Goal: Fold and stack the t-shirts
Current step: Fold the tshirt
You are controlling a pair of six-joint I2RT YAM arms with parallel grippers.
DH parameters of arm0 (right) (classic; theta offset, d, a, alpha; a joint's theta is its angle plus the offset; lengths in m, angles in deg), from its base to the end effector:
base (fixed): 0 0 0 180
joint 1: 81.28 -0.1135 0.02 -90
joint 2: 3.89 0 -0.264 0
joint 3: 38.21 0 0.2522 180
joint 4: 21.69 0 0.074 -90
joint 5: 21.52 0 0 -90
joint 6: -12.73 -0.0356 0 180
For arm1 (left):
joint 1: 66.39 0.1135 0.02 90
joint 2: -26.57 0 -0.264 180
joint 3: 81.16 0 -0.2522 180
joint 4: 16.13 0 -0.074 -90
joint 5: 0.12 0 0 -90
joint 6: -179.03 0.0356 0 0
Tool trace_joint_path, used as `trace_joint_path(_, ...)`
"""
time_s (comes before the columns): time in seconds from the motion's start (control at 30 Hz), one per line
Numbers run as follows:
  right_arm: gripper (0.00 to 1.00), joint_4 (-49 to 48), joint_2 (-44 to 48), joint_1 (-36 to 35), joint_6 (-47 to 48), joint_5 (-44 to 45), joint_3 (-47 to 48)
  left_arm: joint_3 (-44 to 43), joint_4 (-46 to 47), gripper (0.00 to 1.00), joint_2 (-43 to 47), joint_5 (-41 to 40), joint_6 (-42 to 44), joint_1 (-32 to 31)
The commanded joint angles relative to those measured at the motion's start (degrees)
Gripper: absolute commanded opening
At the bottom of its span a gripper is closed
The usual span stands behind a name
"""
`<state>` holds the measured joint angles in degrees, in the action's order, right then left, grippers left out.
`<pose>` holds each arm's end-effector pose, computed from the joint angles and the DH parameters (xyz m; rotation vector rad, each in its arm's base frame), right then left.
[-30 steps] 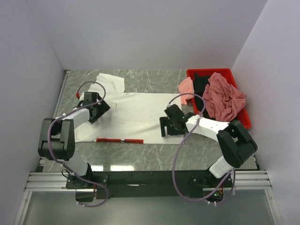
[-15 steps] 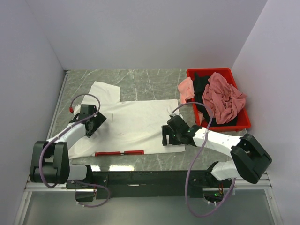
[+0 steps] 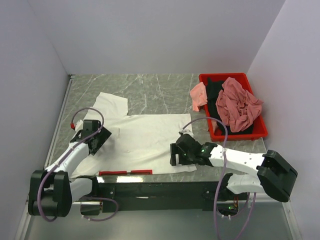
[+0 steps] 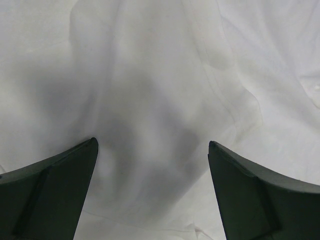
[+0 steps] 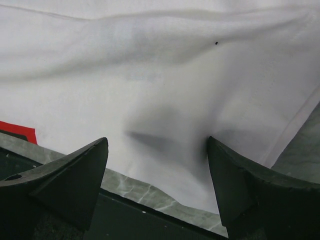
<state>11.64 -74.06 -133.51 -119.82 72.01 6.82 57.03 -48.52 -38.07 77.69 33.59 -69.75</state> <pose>0.1341 0.1694 0.1613 -0.2029 2.6732 0.5011 0.2015 -0.0043 0.1648 -1.1764 2.2166 -0.1523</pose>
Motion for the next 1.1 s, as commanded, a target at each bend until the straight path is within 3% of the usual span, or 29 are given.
trace_joint_path(0.0,0.87,7.1,-0.4,-3.2,-5.3,-3.3,-3.1,2.7,-7.9,0.99,2.8,-0.7,-1.5,0.0)
trace_joint_path(0.3,0.88,15.4,5.7,-6.0,-5.2,3.2,5.2,-1.5,-12.0,0.99,12.1,0.0,-2.8,0.0)
trace_joint_path(0.6,1.0,23.0,8.6,-5.2,-2.5,18.7,19.6,-15.7,-17.0,1.0,15.2,-5.6,-1.3,0.0)
trace_joint_path(0.77,1.0,22.2,9.5,-0.4,1.6,20.3,26.7,-24.4,-15.9,0.99,9.0,-7.3,0.9,0.1)
trace_joint_path(0.9,1.0,17.9,9.4,8.2,7.3,12.5,28.7,-32.0,-12.6,1.0,0.2,-7.2,3.1,1.2)
trace_joint_path(1.07,1.0,15.1,4.0,15.5,13.1,8.4,30.6,-49.2,-11.9,0.99,-19.6,-5.2,8.1,5.1)
